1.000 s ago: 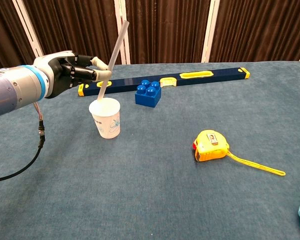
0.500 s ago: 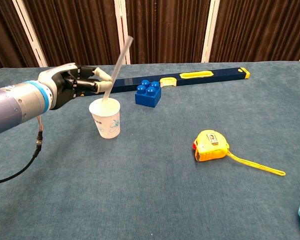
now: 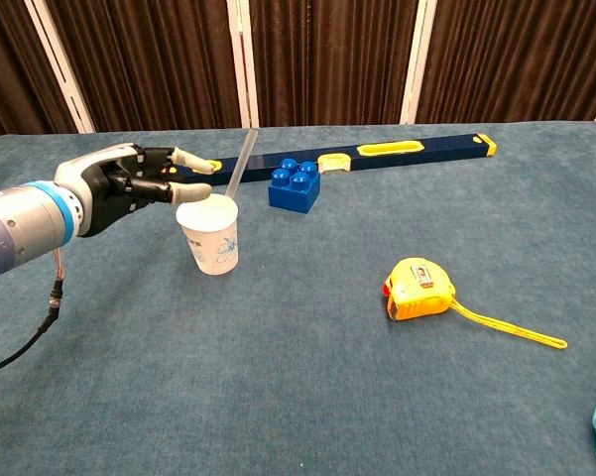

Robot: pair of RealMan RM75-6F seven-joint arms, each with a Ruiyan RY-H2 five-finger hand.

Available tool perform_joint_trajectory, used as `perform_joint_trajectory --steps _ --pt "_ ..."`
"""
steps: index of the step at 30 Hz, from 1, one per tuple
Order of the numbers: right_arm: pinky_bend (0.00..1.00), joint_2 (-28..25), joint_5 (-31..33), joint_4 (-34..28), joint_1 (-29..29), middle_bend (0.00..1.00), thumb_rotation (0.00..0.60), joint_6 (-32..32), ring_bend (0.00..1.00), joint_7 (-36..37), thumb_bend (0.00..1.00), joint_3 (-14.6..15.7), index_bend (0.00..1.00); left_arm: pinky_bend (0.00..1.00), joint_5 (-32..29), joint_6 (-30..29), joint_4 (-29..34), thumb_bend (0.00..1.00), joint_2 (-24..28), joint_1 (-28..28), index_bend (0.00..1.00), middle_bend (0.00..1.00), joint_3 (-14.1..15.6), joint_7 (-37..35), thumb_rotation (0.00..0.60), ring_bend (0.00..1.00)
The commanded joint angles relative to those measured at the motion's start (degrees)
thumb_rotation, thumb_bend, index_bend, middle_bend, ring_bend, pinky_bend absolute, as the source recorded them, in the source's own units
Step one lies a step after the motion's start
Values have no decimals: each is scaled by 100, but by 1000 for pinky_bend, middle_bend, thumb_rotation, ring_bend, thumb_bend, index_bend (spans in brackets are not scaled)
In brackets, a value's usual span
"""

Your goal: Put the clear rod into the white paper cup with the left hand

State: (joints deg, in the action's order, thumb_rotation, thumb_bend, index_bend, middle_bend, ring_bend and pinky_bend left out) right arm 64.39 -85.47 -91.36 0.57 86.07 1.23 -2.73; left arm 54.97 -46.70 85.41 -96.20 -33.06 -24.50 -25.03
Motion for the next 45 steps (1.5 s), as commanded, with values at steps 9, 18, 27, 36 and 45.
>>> perform_joint_trajectory --steps 9,18,27,36,45 --pt "0 5 -4 -1 -5 0 600 11 0 -11 91 2 0 0 457 -469 463 281 591 167 315 0 106 298 600 0" --pt "0 13 9 -11 -9 0 600 20 0 -49 89 -4 0 0 825 -1040 1051 282 1658 201 162 0 779 2631 600 0" --pt "0 25 3 -13 -22 0 600 47 0 -82 90 -1 0 0 1312 -1991 2140 282 2764 793 98 0 1819 4718 600 0" --pt "0 13 9 -46 -14 0 600 27 0 -97 89 -4 0 0 1833 -2635 2280 271 3159 1219 47 0 2226 5108 600 0" --pt "0 8 24 -80 -21 0 600 32 0 -122 89 -4 0 0 2313 -3067 1941 270 3025 1515 46 0 2379 4871 600 0"
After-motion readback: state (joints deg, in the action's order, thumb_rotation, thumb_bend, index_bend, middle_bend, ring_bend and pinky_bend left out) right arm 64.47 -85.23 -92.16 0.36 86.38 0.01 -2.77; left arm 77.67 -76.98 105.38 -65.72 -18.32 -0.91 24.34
